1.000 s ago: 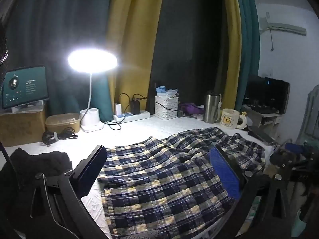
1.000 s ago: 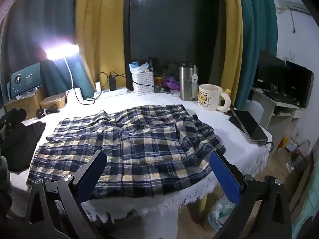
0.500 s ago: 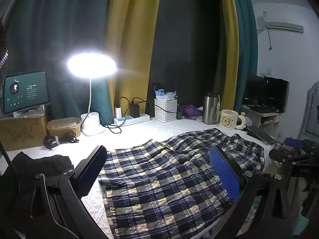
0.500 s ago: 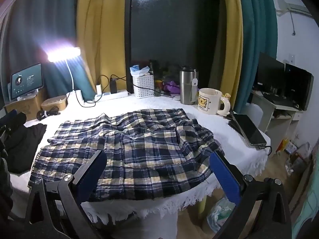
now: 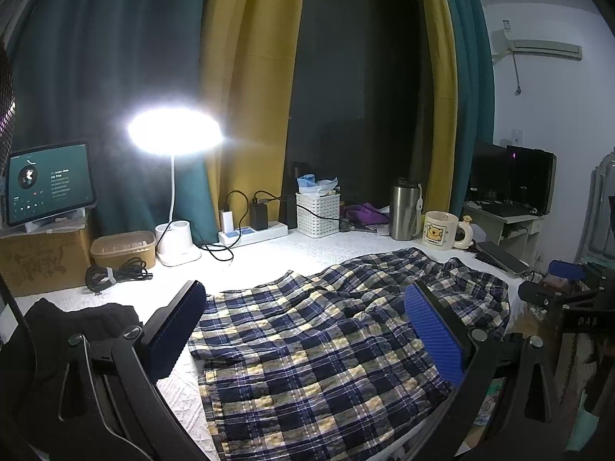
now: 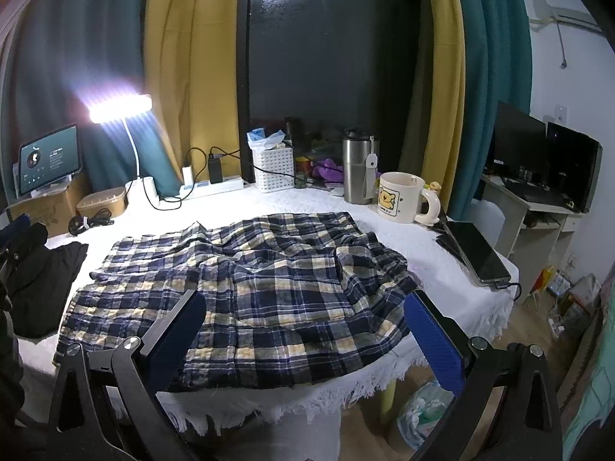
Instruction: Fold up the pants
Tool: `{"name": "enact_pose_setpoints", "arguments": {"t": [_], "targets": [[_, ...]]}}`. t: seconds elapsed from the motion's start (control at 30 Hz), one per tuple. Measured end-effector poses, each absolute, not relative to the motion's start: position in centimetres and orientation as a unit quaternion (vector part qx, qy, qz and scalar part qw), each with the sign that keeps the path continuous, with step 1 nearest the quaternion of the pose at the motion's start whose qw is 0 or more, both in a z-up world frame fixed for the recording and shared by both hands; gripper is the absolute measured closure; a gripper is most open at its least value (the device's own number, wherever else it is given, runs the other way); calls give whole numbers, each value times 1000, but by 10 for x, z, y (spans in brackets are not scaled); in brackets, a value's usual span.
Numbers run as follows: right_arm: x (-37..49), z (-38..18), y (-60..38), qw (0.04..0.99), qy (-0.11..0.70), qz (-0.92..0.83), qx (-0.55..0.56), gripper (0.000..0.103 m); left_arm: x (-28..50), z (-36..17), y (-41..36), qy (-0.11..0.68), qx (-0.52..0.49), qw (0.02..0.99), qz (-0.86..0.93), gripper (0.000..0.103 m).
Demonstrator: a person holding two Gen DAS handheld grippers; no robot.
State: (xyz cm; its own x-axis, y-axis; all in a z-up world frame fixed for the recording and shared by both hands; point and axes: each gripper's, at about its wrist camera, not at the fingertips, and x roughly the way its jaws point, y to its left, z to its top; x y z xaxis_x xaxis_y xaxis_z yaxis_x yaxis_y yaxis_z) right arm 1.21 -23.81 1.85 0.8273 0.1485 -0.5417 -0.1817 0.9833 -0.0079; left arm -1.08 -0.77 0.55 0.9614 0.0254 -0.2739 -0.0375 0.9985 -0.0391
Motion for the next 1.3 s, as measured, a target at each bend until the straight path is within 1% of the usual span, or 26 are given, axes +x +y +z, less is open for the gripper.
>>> {"name": "enact_pose_setpoints", "arguments": {"t": [1.3], "targets": [[13, 19, -239, 954, 286, 82, -29, 0, -14, 8, -13, 134, -20, 991, 16, 1]]}}
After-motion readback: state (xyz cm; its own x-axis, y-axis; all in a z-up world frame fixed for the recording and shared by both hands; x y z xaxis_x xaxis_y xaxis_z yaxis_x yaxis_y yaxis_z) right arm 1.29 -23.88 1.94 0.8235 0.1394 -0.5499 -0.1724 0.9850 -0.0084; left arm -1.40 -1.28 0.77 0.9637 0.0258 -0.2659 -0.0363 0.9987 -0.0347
